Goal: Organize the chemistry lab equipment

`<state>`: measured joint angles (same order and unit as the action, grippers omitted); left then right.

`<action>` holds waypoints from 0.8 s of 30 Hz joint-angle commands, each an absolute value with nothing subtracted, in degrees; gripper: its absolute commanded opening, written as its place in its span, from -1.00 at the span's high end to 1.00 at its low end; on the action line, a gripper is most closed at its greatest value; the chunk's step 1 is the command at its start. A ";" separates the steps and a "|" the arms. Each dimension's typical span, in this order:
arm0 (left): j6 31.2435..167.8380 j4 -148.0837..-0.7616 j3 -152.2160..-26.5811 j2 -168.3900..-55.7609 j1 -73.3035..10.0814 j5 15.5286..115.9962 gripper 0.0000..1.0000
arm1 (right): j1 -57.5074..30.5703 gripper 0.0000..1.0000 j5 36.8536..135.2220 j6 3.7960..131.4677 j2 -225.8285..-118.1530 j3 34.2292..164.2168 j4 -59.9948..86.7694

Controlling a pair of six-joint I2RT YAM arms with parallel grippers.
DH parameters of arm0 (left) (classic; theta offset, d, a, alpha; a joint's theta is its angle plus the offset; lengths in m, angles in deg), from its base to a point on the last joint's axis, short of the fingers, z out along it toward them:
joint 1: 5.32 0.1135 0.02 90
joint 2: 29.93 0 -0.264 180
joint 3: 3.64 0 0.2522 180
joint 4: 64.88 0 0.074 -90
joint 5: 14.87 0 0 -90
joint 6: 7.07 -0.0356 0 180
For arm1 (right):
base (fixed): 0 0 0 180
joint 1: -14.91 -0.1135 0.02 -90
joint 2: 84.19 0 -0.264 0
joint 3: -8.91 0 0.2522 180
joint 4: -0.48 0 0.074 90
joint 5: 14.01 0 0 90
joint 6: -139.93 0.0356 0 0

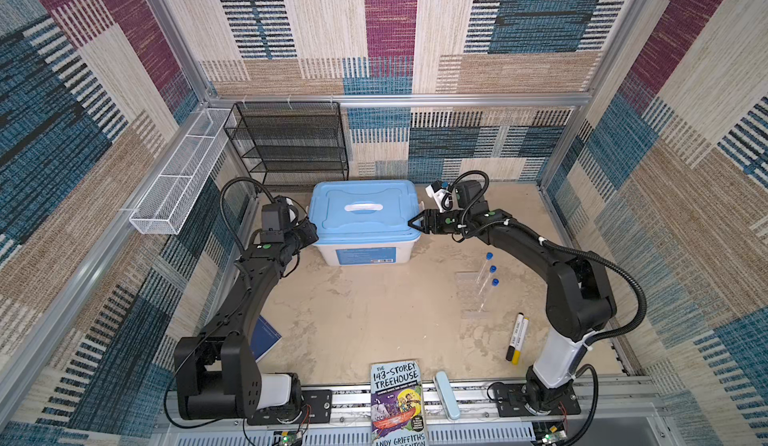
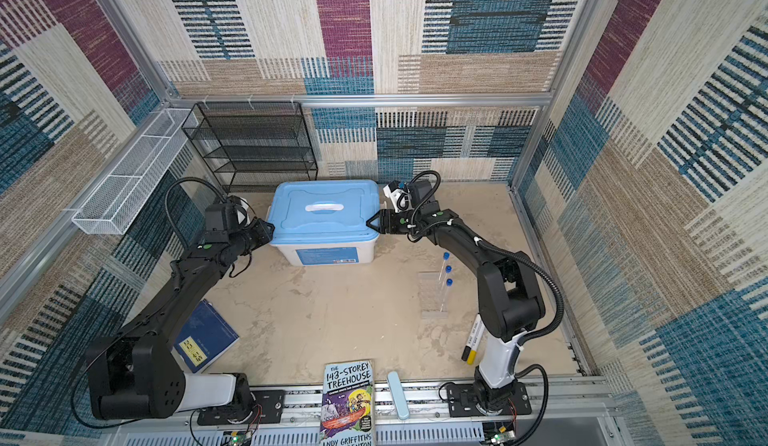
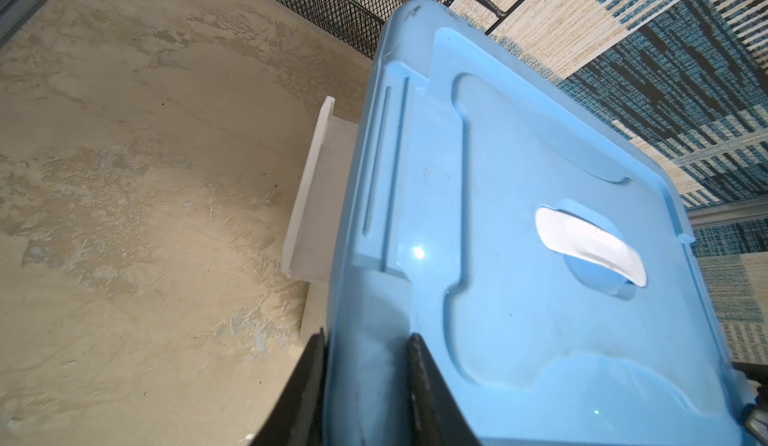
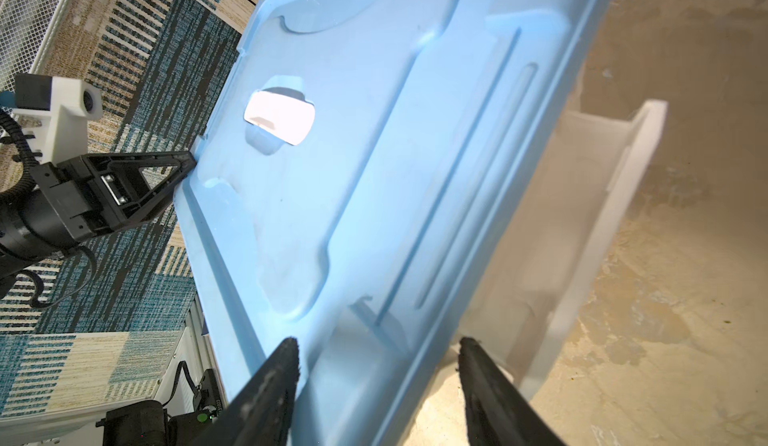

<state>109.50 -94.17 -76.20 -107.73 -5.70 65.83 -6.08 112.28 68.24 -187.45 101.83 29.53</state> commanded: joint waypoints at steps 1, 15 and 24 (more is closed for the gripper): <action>110.09 -98.91 -75.50 -107.55 -5.72 65.71 0.39 | -6.18 -0.25 110.69 68.00 -187.16 101.18 33.19; 112.39 -95.41 -74.44 -112.17 -6.19 59.04 0.30 | -6.05 -0.24 100.96 64.86 -190.34 102.37 36.45; 112.52 -95.63 -74.85 -110.68 -7.62 58.51 0.08 | -3.29 -0.24 98.24 63.13 -188.35 100.89 38.58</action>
